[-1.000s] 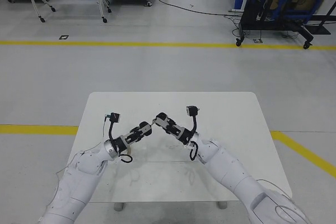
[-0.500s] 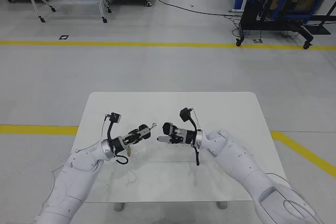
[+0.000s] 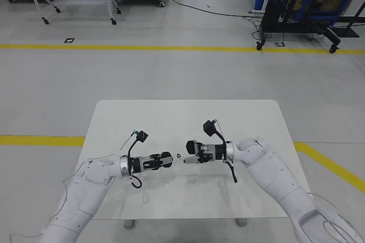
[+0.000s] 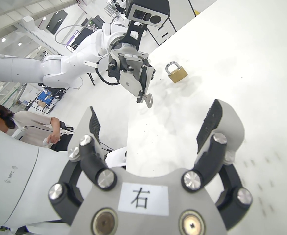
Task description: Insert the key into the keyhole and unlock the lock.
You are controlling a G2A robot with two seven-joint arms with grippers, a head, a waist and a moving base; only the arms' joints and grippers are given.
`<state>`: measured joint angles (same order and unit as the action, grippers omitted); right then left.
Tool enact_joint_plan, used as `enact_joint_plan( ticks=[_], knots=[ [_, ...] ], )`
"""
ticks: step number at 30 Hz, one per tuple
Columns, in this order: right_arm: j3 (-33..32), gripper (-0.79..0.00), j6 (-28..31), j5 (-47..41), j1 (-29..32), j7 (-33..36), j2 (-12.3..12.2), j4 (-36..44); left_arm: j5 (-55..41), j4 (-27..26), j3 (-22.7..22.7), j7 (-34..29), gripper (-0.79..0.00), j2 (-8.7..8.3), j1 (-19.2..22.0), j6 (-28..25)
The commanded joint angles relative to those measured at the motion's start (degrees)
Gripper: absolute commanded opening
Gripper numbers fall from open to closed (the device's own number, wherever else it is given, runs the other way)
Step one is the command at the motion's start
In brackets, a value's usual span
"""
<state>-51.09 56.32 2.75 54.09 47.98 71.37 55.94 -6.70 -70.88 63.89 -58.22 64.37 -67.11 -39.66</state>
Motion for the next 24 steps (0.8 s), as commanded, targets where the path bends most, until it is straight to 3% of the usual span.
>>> enact_joint_plan(
  ticks=[1,6,14,19,21,24],
  knots=[
    [0.71,-0.400,-0.75,-1.06,-0.14,0.72,0.00,0.11,-0.04,0.03,-0.16,-0.16,-0.785,-0.07,0.02,-0.28],
    [3.23,-0.431,-2.11,-3.16,-1.00,2.09,0.35,-0.50,0.46,-0.04,-0.91,-0.37,-0.785,-0.18,0.09,-0.39],
    [6.18,-0.545,-1.77,-5.12,-2.69,1.75,0.74,-2.57,0.56,0.07,-1.53,0.15,-0.785,-0.38,0.32,-0.61],
    [7.36,-0.662,-1.31,-6.02,-3.51,1.29,0.65,-3.65,0.53,0.02,-1.79,0.39,-0.785,-0.54,0.36,-0.79],
    [7.71,-0.767,-1.21,-6.12,-3.83,1.18,0.60,-4.05,0.39,0.04,-1.88,0.38,-0.785,-0.61,0.42,-0.80],
    [8.27,-0.785,-0.94,-6.40,-4.09,0.92,0.57,-4.36,0.31,0.10,-1.94,0.56,-0.785,-0.71,0.50,-0.85]
  ],
)
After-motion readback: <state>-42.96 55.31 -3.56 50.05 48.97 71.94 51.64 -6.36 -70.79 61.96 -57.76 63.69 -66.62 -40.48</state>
